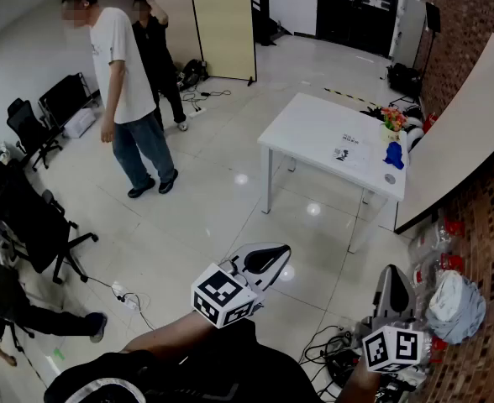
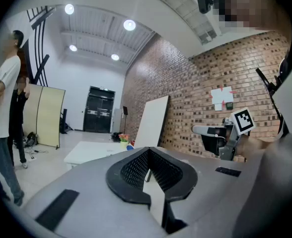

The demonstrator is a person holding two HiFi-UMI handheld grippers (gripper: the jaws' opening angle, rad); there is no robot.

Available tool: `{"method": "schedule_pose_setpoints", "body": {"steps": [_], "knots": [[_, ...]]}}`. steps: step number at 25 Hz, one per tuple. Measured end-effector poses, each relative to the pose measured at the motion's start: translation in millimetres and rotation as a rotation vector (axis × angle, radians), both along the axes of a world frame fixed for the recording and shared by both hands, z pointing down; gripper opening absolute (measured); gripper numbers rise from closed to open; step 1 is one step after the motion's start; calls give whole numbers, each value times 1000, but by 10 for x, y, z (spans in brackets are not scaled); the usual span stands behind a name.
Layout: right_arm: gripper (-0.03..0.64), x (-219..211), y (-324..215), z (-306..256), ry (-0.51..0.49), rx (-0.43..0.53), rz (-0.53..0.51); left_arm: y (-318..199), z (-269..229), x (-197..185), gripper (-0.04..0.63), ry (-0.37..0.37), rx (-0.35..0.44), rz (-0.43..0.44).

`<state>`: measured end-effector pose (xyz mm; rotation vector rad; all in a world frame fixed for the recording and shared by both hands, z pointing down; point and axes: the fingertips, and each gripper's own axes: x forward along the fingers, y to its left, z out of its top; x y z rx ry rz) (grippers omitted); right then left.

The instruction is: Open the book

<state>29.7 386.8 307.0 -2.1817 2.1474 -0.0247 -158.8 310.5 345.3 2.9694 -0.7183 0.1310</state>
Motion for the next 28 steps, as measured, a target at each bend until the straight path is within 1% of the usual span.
{"method": "schedule_pose_setpoints", "body": {"steps": [5,9,12,14,19,23,28], "knots": [[0,90,-452,98,12,-32,5,-437,101,135,2,0,-15,19],[0,179,-977,131,18,-42,23,-1051,155,193,2,9,-23,31],[0,220,-1379,64,30,-46,40,-1532,97,176,2,16,-10,39],[0,229,-1665,34,46,-53,47,-1826,80,199,2,28,-13,55],[0,291,-2262,123,42,-84,83,-2452,104,312,2,38,-19,104],[0,351,-2610,144,41,-110,92,-2791,196,485,2,39,-47,130],[0,589,-3081,158,41,-128,90,-3236,222,798,2,33,-59,142]]}}
